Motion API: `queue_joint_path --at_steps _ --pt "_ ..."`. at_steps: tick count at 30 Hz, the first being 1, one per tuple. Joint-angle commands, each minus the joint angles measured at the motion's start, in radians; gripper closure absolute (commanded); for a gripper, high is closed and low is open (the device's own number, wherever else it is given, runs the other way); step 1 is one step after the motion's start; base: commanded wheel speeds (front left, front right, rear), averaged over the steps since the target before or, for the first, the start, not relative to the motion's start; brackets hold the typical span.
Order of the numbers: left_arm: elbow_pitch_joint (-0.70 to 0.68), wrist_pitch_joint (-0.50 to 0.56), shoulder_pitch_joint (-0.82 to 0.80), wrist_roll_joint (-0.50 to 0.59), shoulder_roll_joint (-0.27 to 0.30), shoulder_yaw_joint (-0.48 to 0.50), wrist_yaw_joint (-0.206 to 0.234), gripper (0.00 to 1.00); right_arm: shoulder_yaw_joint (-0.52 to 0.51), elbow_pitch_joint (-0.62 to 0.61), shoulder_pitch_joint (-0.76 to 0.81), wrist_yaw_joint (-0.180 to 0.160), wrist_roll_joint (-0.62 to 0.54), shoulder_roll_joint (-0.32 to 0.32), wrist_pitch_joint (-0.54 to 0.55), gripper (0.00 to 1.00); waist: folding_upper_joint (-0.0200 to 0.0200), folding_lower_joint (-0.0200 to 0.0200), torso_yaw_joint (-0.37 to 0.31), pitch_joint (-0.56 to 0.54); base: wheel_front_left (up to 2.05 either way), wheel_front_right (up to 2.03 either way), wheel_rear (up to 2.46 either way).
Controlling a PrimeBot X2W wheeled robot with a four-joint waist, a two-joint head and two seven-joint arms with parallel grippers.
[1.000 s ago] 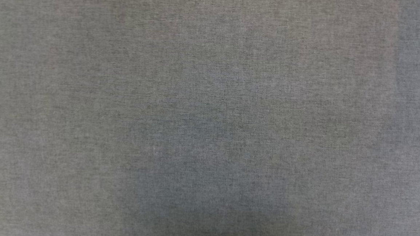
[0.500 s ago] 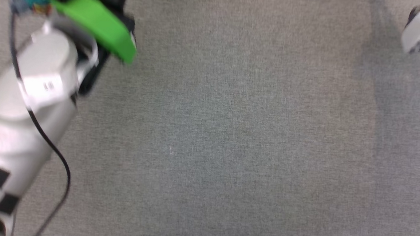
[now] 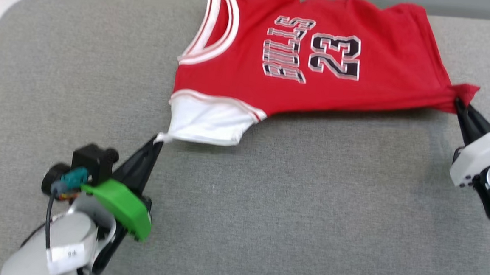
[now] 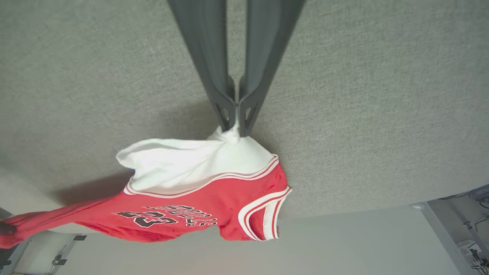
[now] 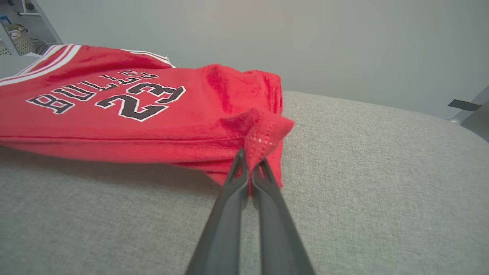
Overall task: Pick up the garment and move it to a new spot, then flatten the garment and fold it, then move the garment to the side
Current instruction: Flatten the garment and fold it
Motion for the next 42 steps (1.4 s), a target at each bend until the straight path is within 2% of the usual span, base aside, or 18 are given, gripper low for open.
queue_joint_path --at_steps 1,6,13,21,22,26,30,36,42 --pt "-0.026 0.005 0.045 -0.01 0.024 -0.001 0.014 1.0 -0.003 -0.009 0.037 -0.001 0.025 -0.011 0.01 1.0 0.0 0.0002 0.018 -0.059 0.0 0.0 0.0" --pt "-0.118 0.037 0.15 -0.016 0.064 -0.039 0.043 1.0 0.007 -0.053 0.146 -0.001 0.093 -0.031 0.048 1.0 0.0 0.0002 0.021 -0.107 0.0 0.0 0.0" --pt "-0.203 0.085 0.247 -0.03 0.082 -0.097 0.061 1.0 0.005 -0.156 0.32 -0.001 0.177 -0.08 0.078 1.0 0.0 0.0002 0.019 -0.186 0.0 0.0 0.0" --pt "-0.299 0.117 0.365 -0.047 0.12 -0.148 0.093 1.0 -0.069 -0.287 0.537 -0.001 0.221 -0.114 0.088 1.0 0.0 0.0002 0.02 -0.263 0.0 0.0 0.0" --pt "-0.338 0.113 0.402 -0.056 0.136 -0.152 0.108 1.0 -0.108 -0.346 0.626 -0.001 0.218 -0.111 0.089 1.0 0.0 0.0002 0.022 -0.28 0.0 0.0 0.0" --pt "-0.37 0.122 0.434 -0.052 0.159 -0.168 0.118 1.0 -0.175 -0.425 0.729 -0.001 0.204 -0.088 0.08 1.0 0.0 0.0002 0.021 -0.287 0.0 0.0 0.0" --pt "-0.403 0.11 0.43 -0.047 0.154 -0.16 0.132 1.0 -0.252 -0.495 0.801 -0.001 0.181 -0.049 0.078 1.0 0.0 0.0002 0.016 -0.27 0.0 0.0 0.0" --pt "-0.425 0.09 0.368 -0.038 0.155 -0.108 0.148 1.0 -0.328 -0.579 0.844 -0.001 0.129 0.008 0.104 1.0 0.0 0.0002 0.006 -0.24 0.0 0.0 0.0" --pt "-0.437 0.124 0.262 -0.026 0.168 -0.072 0.122 1.0 -0.377 -0.63 0.812 -0.001 0.085 0.04 0.155 1.0 0.0 0.0002 -0.012 -0.205 0.0 0.0 0.0"
